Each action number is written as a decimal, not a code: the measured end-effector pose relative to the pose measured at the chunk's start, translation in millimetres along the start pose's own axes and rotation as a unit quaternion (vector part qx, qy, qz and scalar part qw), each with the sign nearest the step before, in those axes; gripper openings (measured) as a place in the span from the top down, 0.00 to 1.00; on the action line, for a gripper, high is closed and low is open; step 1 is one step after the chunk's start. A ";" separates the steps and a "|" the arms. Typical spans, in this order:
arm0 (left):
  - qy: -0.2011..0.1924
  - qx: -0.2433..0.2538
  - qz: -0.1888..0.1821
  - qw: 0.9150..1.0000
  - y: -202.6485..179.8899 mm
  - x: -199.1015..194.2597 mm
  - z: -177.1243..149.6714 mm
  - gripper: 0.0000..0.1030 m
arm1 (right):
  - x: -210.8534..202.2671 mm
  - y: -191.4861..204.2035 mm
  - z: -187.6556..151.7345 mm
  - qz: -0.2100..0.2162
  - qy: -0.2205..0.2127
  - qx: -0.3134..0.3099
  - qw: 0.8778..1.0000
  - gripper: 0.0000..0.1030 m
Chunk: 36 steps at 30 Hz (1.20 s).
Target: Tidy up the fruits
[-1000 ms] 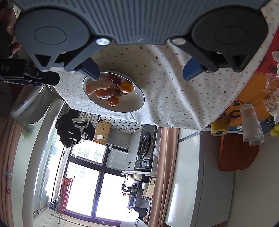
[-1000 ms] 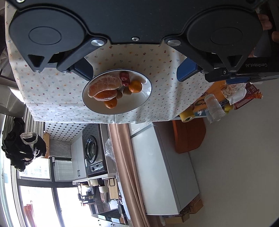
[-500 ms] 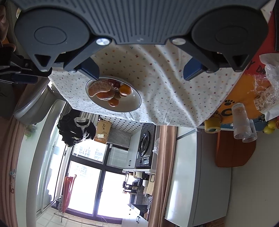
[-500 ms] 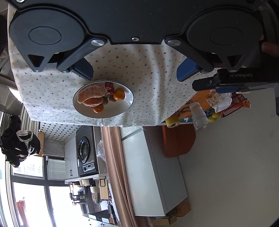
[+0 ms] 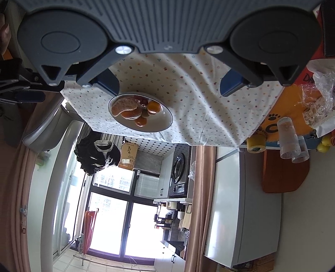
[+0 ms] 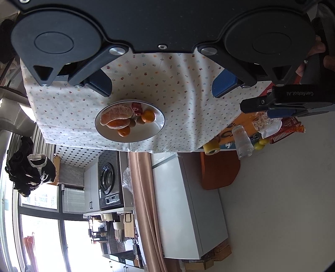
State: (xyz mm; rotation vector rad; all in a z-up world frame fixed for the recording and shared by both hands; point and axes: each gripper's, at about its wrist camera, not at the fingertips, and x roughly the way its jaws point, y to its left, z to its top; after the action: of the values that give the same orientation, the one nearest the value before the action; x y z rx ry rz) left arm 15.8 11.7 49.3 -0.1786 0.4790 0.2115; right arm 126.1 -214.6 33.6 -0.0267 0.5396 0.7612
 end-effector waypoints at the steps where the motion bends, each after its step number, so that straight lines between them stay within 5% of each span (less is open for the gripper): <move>1: -0.001 0.004 -0.001 1.000 -1.6 0.0 -0.6 0.02 | -0.4 -0.7 0.1 -0.002 -0.002 -0.001 1.000 0.00; 36: 0.004 0.013 -0.018 1.000 -9.9 1.7 -3.8 0.02 | -7.2 -6.9 -0.5 -0.002 -0.006 -0.004 1.000 0.00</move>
State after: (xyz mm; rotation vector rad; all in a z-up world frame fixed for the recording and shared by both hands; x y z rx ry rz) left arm 18.0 1.7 46.4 -0.1620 0.4853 0.1688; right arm 126.1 -224.5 35.4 -0.0299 0.5257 0.7592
